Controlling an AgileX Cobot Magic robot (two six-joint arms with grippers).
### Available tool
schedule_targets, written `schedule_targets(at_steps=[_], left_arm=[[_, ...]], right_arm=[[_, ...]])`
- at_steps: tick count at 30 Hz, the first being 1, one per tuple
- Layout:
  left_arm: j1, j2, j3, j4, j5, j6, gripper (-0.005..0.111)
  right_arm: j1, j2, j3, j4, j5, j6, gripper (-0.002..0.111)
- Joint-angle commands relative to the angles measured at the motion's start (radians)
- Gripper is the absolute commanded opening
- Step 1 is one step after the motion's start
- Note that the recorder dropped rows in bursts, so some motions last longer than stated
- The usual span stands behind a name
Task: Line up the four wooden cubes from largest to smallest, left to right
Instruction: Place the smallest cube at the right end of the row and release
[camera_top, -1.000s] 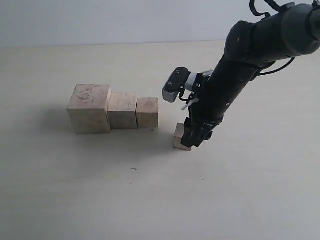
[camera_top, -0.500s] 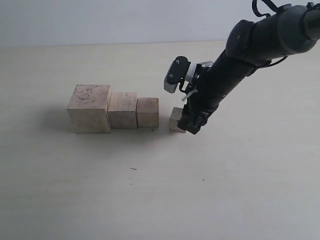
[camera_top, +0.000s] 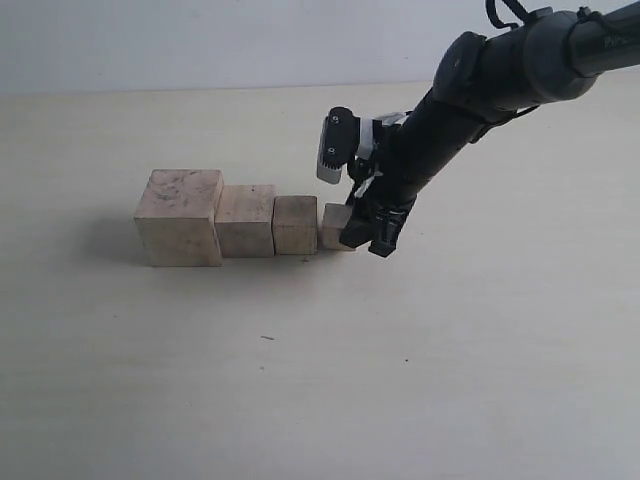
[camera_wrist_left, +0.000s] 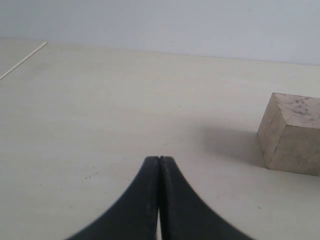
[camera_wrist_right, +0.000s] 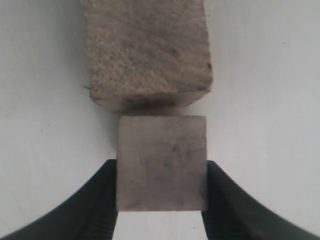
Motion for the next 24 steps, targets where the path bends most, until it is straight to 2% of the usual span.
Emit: schedule_targets(at_steps=[1,17,20,24], left_arm=[[-0.006,-0.006,0.003,0.002,-0.013,0.001,0.000],[-0.006,-0.006,0.003,0.002,-0.013,0.001,0.000],[-0.006,-0.006,0.003,0.002,-0.013,0.001,0.000],[-0.006,-0.006,0.003,0.002,-0.013,0.001,0.000]], right_arm=[[0.001,0.043,0.012,0.042,0.010,-0.110,0.000],[0.001,0.076,0.012,0.105,0.003,-0.154,0.000],[0.001,0.076,0.012,0.105,0.003,-0.145,0.006],[0.001,0.070,0.012,0.100,0.003,-0.136,0.021]])
